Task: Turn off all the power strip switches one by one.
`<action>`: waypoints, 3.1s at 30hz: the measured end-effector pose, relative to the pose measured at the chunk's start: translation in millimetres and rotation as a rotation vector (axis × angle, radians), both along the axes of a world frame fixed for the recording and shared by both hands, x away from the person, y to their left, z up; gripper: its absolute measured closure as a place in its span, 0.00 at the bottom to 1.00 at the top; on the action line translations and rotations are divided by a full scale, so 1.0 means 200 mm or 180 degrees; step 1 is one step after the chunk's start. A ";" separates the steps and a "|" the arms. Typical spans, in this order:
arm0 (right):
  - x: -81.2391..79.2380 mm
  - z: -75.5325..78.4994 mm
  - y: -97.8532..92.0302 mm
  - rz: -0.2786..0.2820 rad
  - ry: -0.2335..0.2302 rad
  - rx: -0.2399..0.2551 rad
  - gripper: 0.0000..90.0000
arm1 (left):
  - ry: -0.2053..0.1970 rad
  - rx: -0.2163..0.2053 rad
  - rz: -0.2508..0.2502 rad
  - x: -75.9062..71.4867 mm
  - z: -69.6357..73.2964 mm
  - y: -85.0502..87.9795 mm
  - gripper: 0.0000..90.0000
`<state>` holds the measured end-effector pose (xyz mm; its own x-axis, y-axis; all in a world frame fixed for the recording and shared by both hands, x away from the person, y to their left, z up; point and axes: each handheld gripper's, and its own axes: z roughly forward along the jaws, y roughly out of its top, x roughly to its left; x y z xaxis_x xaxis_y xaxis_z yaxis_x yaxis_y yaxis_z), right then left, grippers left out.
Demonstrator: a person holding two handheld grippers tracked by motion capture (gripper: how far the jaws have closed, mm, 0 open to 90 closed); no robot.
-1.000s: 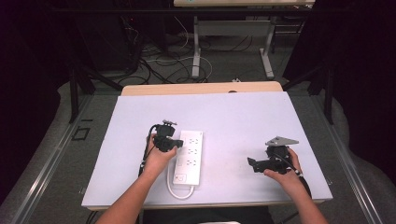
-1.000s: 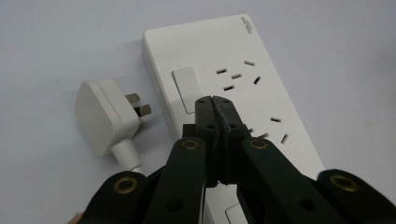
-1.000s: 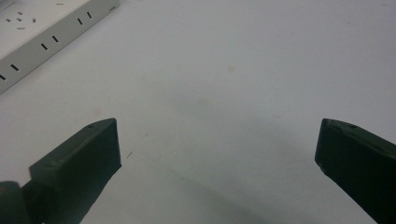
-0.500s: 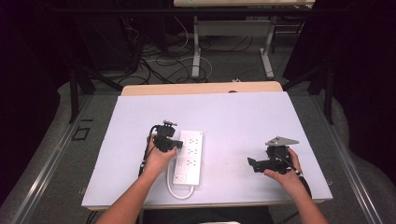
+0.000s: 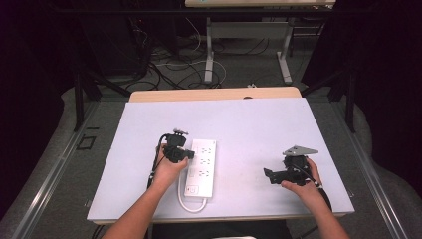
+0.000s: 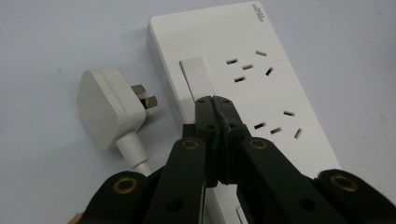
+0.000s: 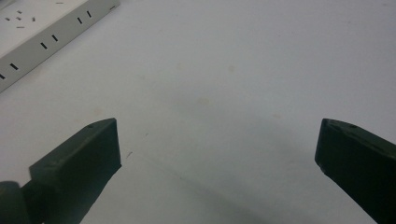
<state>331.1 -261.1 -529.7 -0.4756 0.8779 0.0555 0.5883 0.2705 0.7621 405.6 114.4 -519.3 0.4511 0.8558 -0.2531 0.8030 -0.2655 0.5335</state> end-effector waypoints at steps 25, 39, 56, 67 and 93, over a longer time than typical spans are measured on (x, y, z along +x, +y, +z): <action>0.00 0.00 0.00 -0.0002 -0.0003 -0.0010 0.00 | 0.0040 0.0003 -0.0015 0.01 -0.01 0.00 1.00; 0.00 0.00 0.00 0.0001 0.0002 -0.0014 0.00 | 0.0031 0.0023 0.0001 0.01 -0.01 -0.01 1.00; 0.00 0.00 0.00 0.0003 -0.0010 -0.0011 0.00 | -0.0041 0.0000 0.0006 0.03 0.07 -0.01 1.00; 0.00 0.00 0.00 -0.0004 -0.0013 -0.0014 0.00 | -0.0094 -0.0035 0.0026 0.07 0.12 -0.01 1.00; 0.00 0.00 0.00 0.0001 0.0001 0.0002 0.00 | 0.0021 -0.0040 0.0159 0.19 0.08 -0.01 1.00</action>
<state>331.6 -261.6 -530.0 -0.4759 0.8777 0.0562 0.5883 0.2702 0.7622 443.2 112.0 -503.0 0.4061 0.8741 -0.2667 0.8186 -0.2182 0.5312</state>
